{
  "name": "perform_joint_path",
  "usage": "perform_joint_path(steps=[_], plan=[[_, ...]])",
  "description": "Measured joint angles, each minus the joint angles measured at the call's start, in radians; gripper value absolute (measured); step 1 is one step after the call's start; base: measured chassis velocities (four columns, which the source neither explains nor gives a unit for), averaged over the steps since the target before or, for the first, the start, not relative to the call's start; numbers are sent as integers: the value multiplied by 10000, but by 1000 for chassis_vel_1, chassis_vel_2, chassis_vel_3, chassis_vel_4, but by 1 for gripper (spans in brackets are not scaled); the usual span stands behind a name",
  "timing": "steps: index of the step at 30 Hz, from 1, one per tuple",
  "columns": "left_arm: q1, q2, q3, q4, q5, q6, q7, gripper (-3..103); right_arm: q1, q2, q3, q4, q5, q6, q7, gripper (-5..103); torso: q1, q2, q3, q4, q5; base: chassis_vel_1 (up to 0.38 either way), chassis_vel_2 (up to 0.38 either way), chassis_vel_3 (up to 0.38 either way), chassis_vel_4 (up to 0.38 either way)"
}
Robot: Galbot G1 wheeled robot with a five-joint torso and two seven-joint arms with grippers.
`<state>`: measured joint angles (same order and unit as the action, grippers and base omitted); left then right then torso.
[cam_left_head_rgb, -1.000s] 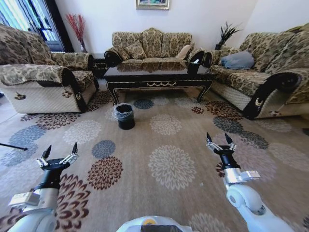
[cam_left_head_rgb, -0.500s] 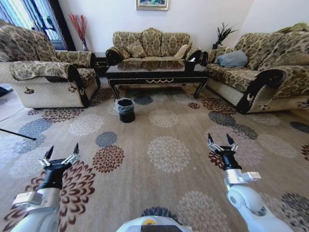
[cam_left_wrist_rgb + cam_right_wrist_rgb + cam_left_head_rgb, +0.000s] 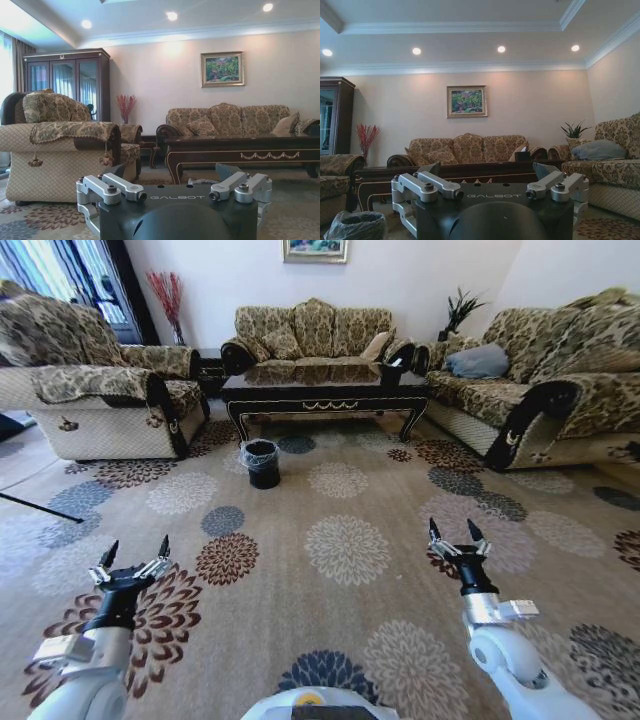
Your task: Move to the front of the table and pick up the trash from the floor, then place it into the trash bin.
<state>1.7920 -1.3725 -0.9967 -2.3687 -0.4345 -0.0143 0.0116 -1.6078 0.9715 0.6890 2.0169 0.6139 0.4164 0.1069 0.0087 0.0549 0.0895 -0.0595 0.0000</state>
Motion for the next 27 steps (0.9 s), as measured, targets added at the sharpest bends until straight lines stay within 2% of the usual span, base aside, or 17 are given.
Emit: perform_joint_path(steps=[15, 20, 23, 27], plan=[[27, -49, 70, -172, -62, 70, -53, 100, -315, 122, 360, 262, -37, 119, 1, 100, -3, 1, -5, 0, 0, 53, -49, -39, 49], [-97, 78, 409, -289, -219, 580, -432, 100, -366, 163, 498, 324, -77, 170, -1, 100, -3, 0, -3, -1, 1, 23, -29, -49, 24], [-319, 327, 589, -366, -451, 1072, -881, 100, -368, 247, 687, 336, -596, 231, 9, 100, -1, 0, 0, 0, 0, 0, 0, 0, 0], [-567, 657, 518, -320, -457, 1151, -710, 100, -560, 234, 822, 535, -891, 265, -30, 100, -1, 0, 0, 0, 1, 0, 0, 0, 0]])
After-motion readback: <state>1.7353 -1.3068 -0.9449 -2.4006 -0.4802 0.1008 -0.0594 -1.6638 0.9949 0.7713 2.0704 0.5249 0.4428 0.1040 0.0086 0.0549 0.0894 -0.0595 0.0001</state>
